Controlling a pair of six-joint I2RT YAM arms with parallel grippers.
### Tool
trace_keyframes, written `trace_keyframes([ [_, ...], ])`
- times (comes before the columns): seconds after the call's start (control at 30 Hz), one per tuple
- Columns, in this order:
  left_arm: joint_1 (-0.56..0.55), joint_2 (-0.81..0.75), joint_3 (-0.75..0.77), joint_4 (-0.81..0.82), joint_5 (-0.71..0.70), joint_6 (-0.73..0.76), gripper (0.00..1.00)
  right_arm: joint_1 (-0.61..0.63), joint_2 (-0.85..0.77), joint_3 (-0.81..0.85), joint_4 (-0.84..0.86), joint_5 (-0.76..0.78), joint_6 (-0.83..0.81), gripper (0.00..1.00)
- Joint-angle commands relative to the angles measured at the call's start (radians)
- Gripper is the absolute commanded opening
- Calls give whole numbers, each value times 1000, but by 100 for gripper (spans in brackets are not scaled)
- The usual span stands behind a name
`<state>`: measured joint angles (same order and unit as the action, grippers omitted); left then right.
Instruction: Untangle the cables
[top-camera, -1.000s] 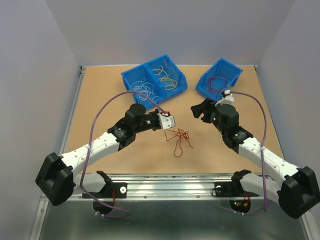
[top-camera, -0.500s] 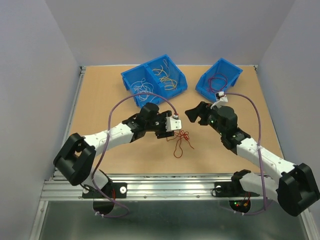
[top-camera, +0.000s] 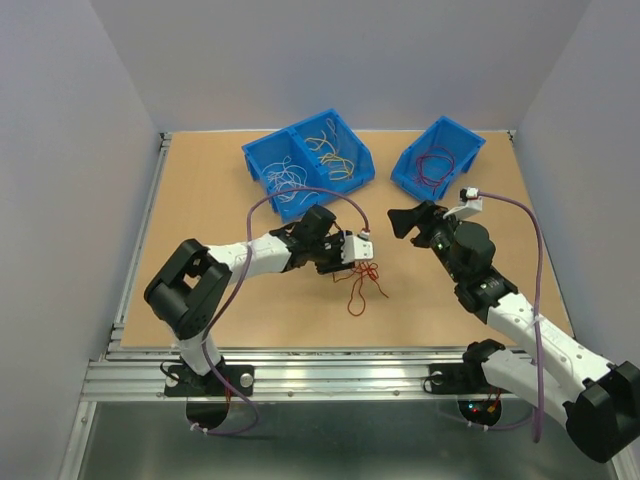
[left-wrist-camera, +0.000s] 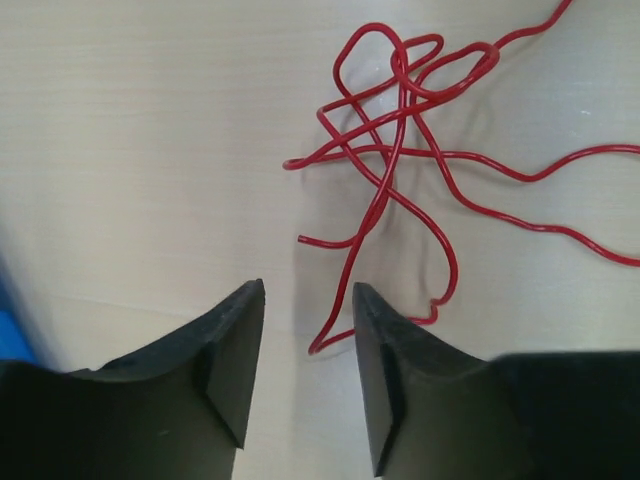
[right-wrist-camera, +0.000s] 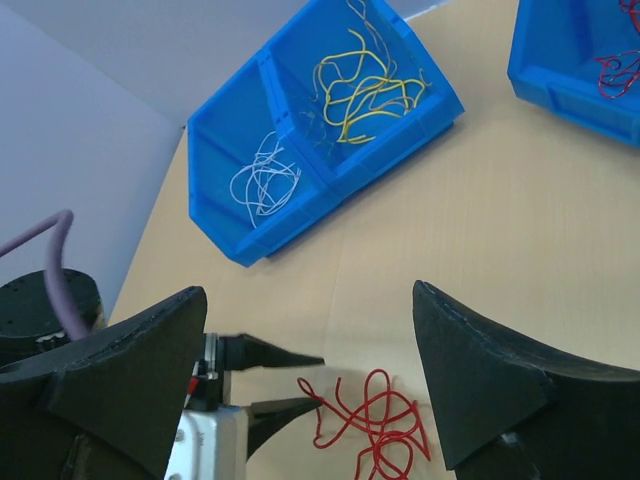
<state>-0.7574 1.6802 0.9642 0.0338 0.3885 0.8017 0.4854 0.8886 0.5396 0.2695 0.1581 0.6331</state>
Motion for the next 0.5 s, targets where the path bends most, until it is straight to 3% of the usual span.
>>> trace_keyframes([
  [0.0, -10, 61, 70, -28, -17, 8, 39, 2, -11, -18, 30, 34, 7, 89],
  [0.03, -13, 68, 79, -55, -22, 11, 6, 2, -10, -20, 30, 34, 7, 89],
  [0.07, -13, 64, 82, -58, -22, 13, 0, 2, -10, -20, 28, 34, 7, 89],
  [0.47, 44, -281, -76, 107, 81, -51, 0, 2, 85, -16, 91, -89, 17, 88],
])
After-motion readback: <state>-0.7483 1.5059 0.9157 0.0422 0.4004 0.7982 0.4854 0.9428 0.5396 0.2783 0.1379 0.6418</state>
